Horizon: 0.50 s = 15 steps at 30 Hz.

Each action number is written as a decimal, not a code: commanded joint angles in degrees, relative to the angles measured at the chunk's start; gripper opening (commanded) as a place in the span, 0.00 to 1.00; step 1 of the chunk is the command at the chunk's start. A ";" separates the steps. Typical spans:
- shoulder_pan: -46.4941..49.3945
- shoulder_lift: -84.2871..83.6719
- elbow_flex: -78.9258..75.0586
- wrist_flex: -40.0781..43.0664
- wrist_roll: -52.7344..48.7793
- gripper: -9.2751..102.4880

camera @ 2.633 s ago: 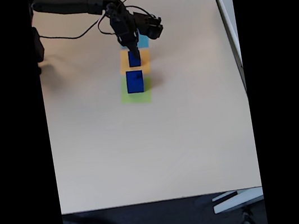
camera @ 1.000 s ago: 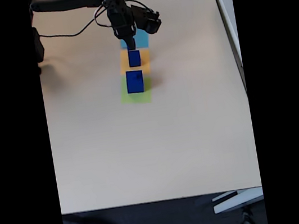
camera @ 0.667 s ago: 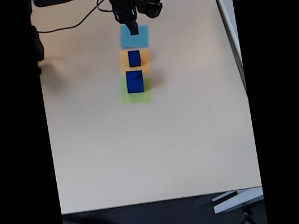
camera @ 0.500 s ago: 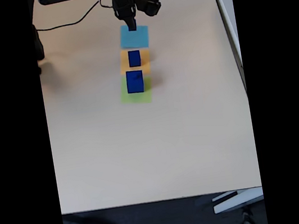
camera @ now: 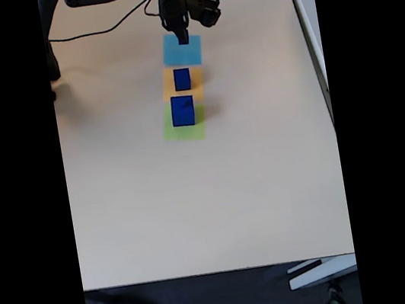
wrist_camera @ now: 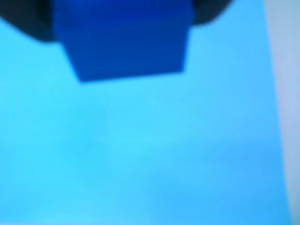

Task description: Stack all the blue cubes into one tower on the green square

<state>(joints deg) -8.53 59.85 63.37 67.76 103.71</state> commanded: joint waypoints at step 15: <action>-0.44 -3.43 -2.64 -5.54 0.44 0.09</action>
<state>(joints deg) -8.70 55.46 62.67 63.28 103.71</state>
